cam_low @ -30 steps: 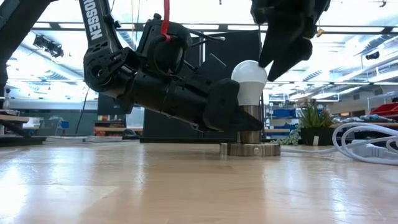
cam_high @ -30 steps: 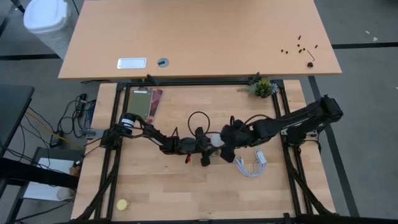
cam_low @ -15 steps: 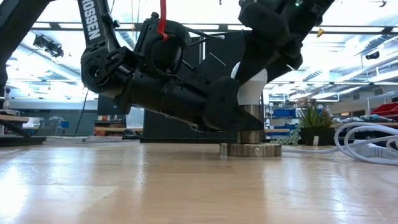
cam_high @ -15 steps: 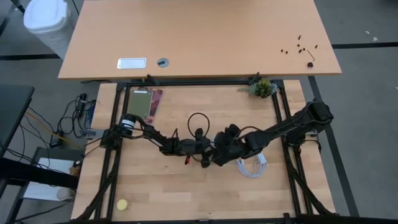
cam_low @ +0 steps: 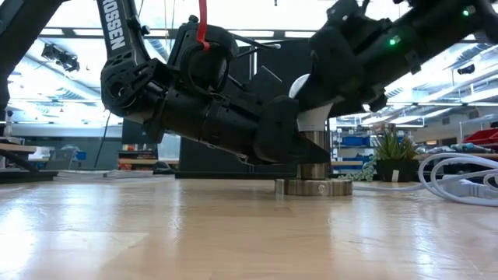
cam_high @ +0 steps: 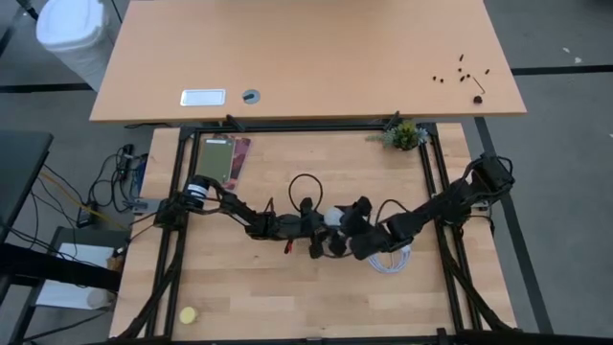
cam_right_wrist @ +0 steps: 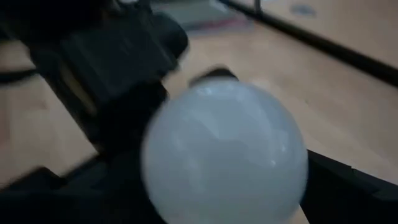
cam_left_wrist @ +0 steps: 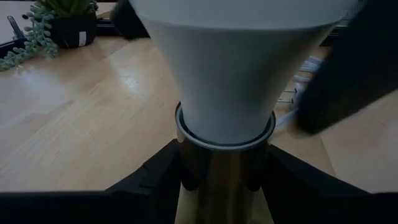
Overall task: Screw lightbulb
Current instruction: Remove the white lightbulb from the desk lamp
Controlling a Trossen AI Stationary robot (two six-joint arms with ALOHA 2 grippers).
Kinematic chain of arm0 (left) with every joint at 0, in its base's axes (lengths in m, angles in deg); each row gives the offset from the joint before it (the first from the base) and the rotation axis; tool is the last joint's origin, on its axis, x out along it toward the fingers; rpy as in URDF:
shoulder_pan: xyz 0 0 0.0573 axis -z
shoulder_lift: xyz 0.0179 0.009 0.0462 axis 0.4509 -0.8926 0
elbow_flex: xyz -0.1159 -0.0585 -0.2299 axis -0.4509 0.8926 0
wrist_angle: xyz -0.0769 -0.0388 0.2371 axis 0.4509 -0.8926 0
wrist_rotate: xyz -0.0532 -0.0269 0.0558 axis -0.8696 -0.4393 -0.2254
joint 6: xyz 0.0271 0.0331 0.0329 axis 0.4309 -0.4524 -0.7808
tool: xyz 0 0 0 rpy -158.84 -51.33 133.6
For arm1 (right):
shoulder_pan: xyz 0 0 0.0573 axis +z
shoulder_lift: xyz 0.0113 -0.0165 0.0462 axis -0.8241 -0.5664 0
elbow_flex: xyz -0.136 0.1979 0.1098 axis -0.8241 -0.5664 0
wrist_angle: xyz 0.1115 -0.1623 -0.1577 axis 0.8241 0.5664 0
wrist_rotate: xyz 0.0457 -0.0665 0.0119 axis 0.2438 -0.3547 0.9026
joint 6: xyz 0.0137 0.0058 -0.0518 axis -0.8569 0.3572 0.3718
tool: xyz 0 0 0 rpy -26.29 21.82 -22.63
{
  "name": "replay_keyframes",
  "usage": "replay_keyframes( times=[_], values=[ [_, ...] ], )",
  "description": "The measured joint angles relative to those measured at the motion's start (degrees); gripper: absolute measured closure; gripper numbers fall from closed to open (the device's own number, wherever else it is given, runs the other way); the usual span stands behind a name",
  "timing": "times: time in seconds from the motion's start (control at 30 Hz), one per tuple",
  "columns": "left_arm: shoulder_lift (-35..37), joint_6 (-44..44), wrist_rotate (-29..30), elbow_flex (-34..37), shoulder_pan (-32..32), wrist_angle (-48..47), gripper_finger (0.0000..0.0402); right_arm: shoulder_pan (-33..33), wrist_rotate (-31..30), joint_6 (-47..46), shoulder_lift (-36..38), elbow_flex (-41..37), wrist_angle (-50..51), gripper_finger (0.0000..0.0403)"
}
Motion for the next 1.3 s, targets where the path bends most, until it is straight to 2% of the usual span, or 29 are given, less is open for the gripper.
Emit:
replay_keyframes(
  times=[0.17, 0.27, 0.57, 0.73, 0.9, 1.1, 1.3],
  values=[
    [0.0, 0.07, 0.34, 0.0, -0.01, 0.05, 0.0213, 0.08, -2.08, 4.33, -0.09, -6.91, -15.96, 0.0057],
    [0.0, 0.07, 0.4, 0.0, -0.02, 0.05, 0.0213, -0.03, -2.07, 6.23, -0.09, -8.56, -20.35, 0.0057],
    [0.0, 0.07, 0.35, 0.0, -0.02, 0.05, 0.0213, -1.99, 1.3, 10.73, -0.09, -7.89, -21.1, 0.0063],
    [0.0, 0.07, 0.33, 0.0, -0.02, 0.05, 0.0213, -3.14, 5.7, 11.77, -0.09, -7.89, -21.08, 0.0109],
    [0.0, 0.02, 0.31, 0.0, -0.02, 0.04, 0.0213, -3.15, 6.27, 12.27, -0.09, -7.89, -20.93, 0.0156],
    [0.0, 0.02, 0.29, 0.0, -0.02, -0.01, 0.0213, -3.09, 7.12, 12.33, -0.09, -7.89, -20.93, 0.0145],
    [0.02, -1.35, 0.22, 0.0, 0.09, -0.53, 0.0213, -3.09, 11.39, 17.11, 0.02, -7.85, -20.84, 0.0143]
  ],
)
